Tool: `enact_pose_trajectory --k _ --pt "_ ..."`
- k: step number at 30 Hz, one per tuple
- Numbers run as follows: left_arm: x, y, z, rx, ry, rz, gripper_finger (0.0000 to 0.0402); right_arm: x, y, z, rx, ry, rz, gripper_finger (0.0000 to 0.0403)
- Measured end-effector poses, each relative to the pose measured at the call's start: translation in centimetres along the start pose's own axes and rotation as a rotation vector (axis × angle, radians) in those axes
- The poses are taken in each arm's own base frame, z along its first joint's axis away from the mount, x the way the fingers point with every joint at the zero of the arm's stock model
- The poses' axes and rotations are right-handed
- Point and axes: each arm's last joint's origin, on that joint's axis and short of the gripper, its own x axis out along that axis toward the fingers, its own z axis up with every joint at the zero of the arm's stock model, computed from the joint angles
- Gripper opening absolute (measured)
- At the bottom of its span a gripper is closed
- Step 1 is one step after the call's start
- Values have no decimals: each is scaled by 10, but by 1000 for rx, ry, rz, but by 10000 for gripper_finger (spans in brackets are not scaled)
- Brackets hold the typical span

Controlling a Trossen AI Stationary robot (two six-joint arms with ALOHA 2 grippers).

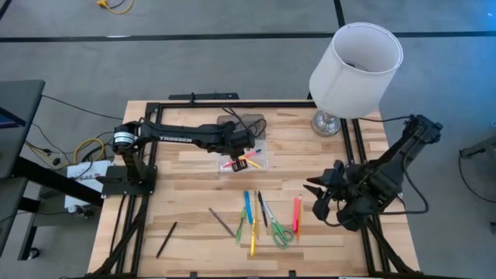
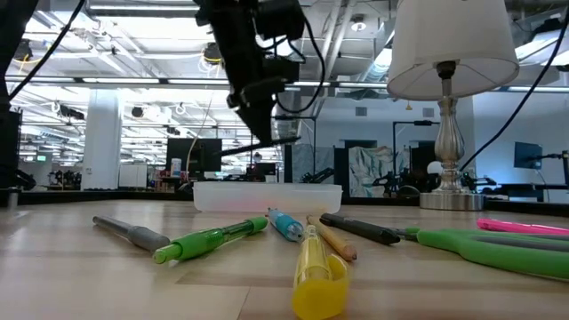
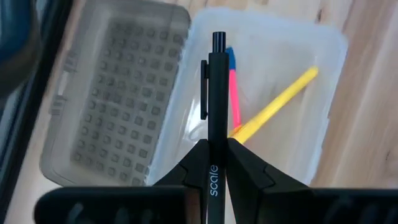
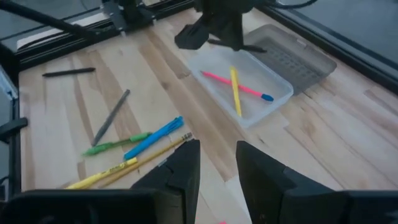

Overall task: Pick & place school supplies into a supply box
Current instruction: Put the middle black pen into the supply box, then put the pink marker pen into the supply box

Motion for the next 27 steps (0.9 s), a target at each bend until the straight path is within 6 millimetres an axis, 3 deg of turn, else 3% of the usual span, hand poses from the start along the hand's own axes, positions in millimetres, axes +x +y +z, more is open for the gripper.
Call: enact_pose_trajectory --k 6,20,27 --pt "6 -1 -5 16 3 -2 45 6 1 2 21 2 -12 97" --pt "8 -4 -1 -140 -33 -127 145 6 -3 0 17 48 -31 97" --pt "-7 -35 -6 -178 22 -299 152 8 -5 -4 164 152 -42 97"
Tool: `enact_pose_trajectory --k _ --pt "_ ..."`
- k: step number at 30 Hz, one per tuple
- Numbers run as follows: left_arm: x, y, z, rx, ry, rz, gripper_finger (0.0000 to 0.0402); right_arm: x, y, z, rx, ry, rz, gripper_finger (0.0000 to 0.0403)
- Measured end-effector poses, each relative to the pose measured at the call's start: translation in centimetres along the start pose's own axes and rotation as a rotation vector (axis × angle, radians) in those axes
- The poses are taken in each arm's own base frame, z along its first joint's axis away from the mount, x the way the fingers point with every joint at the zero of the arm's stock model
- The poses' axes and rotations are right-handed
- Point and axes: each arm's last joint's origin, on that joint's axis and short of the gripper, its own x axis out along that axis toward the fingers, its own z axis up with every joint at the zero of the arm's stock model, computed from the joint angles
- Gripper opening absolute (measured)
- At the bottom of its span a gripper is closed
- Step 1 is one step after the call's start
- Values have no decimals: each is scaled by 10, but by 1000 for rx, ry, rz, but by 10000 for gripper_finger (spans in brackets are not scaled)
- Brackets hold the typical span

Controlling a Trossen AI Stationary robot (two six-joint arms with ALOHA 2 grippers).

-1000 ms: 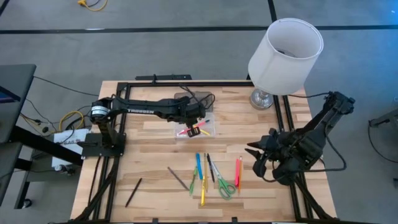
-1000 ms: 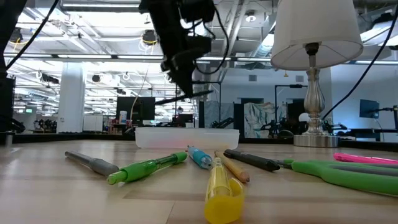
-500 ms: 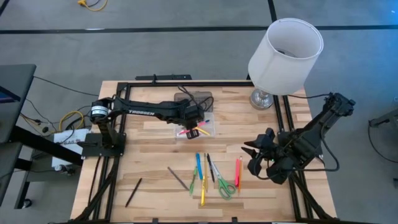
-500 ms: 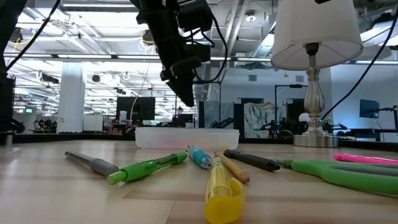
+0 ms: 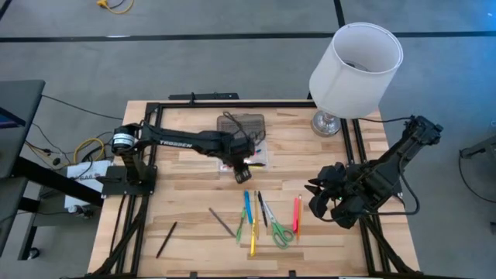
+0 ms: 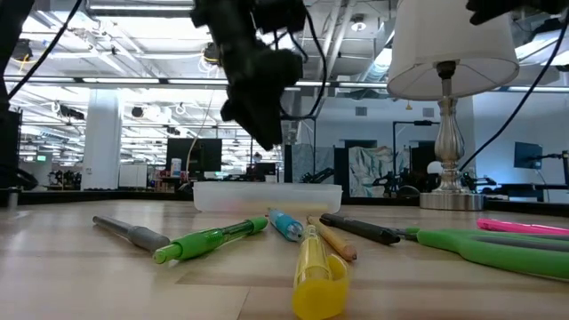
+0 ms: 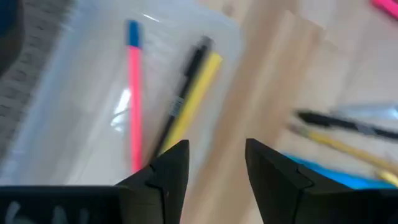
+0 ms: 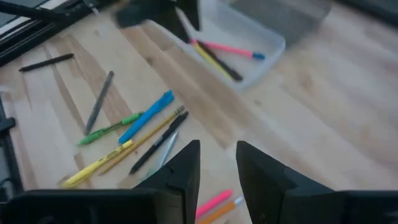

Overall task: Pick & place school supplies into a supply box
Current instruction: Put the pink marker pen into the supply box

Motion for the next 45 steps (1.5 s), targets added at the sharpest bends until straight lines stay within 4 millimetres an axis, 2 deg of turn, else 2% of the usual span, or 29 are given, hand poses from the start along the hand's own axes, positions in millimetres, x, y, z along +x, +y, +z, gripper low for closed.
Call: enact_pose_trajectory --k 4,7,10,14,19,23,28,32,36,45 --pt "-13 -30 -14 106 -9 7 152 6 0 -3 198 32 9 97" --pt "-27 -48 -26 196 -20 47 152 15 9 -12 344 28 13 97" --pt "-47 -63 -41 262 -35 67 152 34 21 -24 423 58 -36 97" --pt "-79 -82 -64 356 -93 131 152 67 40 -46 494 221 -121 97" --pt "-112 -91 -97 390 -199 174 152 97 63 -68 649 277 -119 97" --pt "-131 -88 -121 309 -282 204 152 108 68 -77 667 287 -138 97" --pt "-139 -82 -144 138 -359 211 152 113 63 -84 626 335 -219 97" --pt "-139 -84 -151 70 -362 189 152 113 59 -86 598 343 -268 97" --pt "-140 -85 -152 38 -370 176 152 117 55 -85 588 337 -302 97" --pt "-140 -86 -151 0 -381 168 152 145 60 -93 548 386 -319 97"
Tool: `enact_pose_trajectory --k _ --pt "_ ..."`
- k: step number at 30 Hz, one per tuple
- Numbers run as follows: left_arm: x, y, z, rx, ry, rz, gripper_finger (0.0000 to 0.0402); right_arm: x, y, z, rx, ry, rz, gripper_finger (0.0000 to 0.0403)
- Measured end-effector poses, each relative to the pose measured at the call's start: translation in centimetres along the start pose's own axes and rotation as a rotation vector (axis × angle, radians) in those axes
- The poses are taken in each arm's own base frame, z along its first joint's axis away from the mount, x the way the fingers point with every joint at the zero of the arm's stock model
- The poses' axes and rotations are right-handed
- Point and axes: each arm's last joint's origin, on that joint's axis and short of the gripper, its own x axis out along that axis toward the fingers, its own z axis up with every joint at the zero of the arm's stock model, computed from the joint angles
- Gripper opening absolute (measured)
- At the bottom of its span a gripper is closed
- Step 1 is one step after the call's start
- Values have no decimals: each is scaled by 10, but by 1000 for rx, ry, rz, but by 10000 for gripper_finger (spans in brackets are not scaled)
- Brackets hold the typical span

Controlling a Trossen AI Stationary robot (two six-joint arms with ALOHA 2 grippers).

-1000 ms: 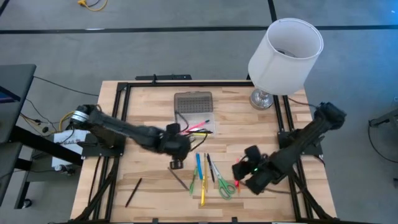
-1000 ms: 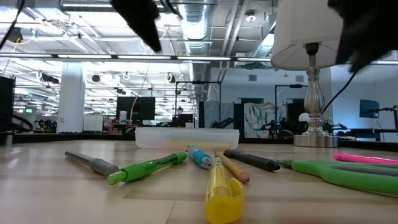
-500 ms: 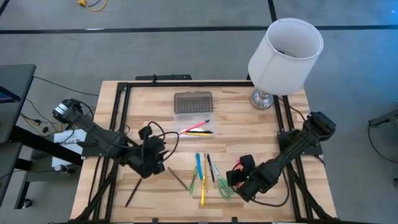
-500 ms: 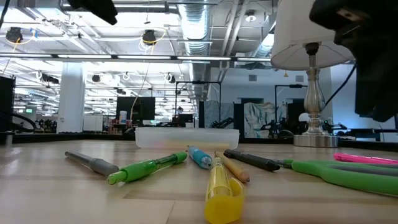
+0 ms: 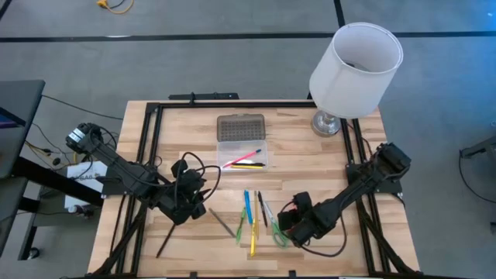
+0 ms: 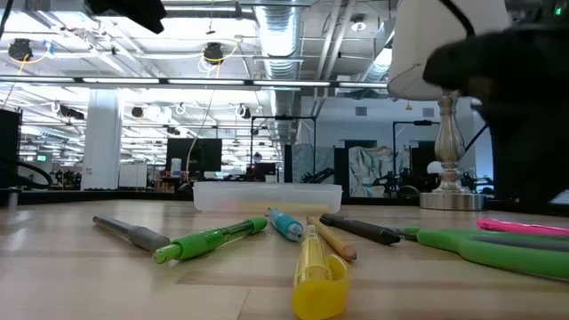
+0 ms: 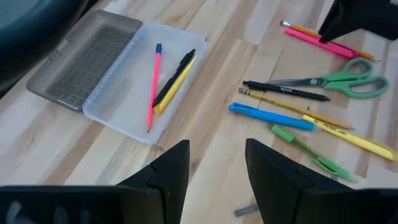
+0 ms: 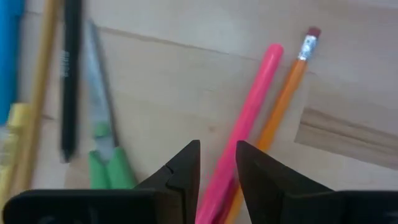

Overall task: Pick & place school supplies into a supply box
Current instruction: Put the pink marker pen into the supply box

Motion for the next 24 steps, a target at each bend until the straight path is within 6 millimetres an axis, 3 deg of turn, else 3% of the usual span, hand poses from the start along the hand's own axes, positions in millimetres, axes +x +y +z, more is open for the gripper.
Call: enact_pose_trajectory --k 5,24 --pt "0 0 0 -6 1 1 152 12 1 -1 5 29 -43 97" --pt "0 0 0 -13 3 -1 152 27 -6 4 -50 52 -58 97"
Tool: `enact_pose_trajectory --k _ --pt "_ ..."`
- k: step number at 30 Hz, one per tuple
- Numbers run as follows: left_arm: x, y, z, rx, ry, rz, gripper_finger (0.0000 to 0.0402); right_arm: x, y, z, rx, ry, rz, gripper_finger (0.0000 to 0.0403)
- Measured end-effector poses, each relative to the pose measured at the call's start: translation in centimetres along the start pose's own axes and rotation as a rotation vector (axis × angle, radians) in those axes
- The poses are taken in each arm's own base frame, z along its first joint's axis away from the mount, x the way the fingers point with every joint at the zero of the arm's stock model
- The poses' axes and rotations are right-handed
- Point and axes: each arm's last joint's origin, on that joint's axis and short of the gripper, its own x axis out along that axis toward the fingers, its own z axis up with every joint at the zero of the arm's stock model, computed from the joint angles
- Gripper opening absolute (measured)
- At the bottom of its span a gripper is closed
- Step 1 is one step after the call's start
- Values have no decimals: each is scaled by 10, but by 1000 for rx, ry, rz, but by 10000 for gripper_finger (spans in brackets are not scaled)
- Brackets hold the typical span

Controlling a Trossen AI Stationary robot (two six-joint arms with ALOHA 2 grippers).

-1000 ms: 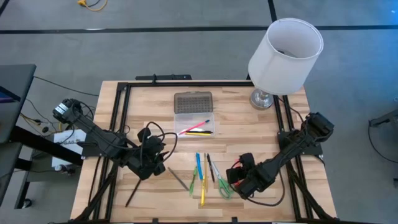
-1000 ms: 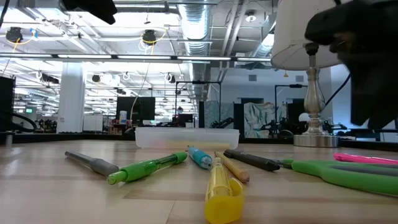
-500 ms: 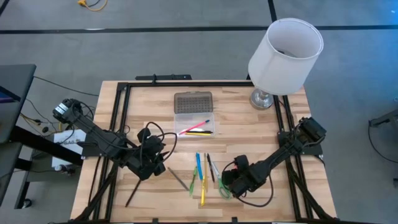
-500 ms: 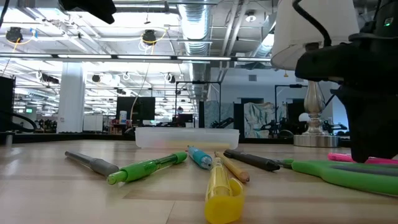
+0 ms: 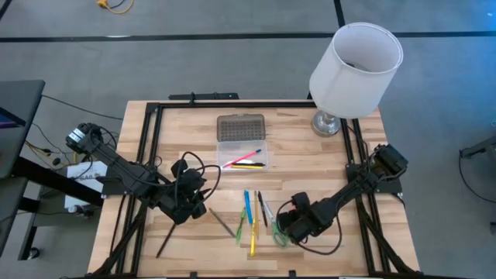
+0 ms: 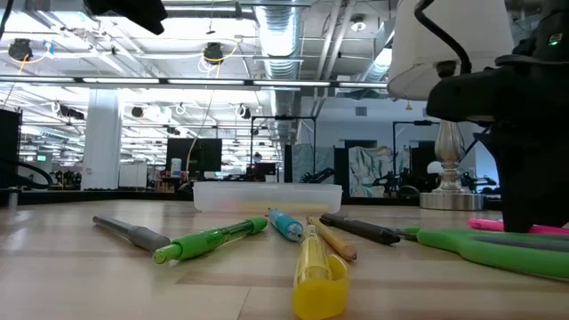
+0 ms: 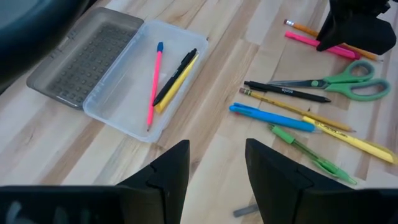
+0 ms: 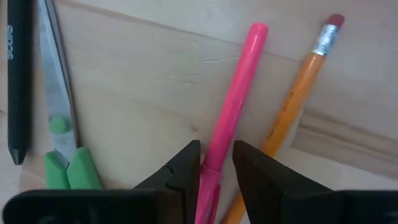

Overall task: Pick & place school supplies into a supply box
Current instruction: Put the pink marker pen into the supply box

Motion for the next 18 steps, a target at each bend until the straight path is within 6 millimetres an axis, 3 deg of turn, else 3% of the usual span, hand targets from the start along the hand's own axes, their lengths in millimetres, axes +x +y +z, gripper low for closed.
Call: enact_pose_trajectory --k 5,14,18 --pt "0 -1 1 -10 -4 -12 152 3 2 9 -73 18 -13 90" --pt "0 -3 1 -91 24 -48 152 6 6 23 -210 41 -17 24" --pt "0 -3 0 -120 45 -60 152 6 8 26 -270 46 -10 13"
